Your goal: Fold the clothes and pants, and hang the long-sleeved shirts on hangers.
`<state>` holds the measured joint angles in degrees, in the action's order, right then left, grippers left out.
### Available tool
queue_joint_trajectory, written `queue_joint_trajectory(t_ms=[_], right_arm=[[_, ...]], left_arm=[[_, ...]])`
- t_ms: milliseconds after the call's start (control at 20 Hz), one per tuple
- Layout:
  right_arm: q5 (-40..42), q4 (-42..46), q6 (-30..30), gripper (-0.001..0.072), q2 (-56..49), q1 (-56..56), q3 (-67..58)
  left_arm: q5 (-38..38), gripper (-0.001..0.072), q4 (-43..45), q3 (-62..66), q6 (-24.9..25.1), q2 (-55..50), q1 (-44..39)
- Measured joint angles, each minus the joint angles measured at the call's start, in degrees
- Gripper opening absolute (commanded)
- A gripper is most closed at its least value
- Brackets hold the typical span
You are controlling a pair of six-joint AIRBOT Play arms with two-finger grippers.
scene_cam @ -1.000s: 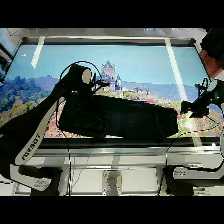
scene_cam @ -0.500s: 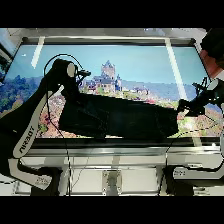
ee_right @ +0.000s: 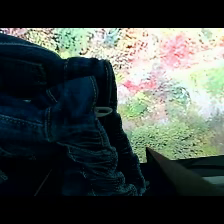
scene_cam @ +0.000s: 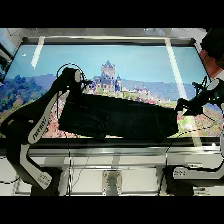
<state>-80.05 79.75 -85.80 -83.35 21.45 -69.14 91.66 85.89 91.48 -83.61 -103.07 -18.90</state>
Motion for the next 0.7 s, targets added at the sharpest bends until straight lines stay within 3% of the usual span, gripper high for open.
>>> queue_joint_trajectory(t_ms=[200,350,600,700], right_arm=[[0.26,-0.15,0.00,0.0545,0.00,0.00,-0.02],[0.83,-0.20,0.00,0.0545,0.00,0.00,0.00],[1.27,-0.31,0.00,0.0544,0.00,0.00,0.00],[1.29,-0.39,0.00,0.0545,0.00,0.00,0.00]], left_arm=[[0.70,0.0022,-1.05,0.07,0.00,-0.85,0.07],[-0.48,0.0022,-7.91,0.17,1.18,-0.83,0.07],[-11.28,0.0023,-33.75,0.48,7.52,-0.74,0.07],[-16.55,0.0062,-44.00,0.52,10.40,-0.83,0.07]])
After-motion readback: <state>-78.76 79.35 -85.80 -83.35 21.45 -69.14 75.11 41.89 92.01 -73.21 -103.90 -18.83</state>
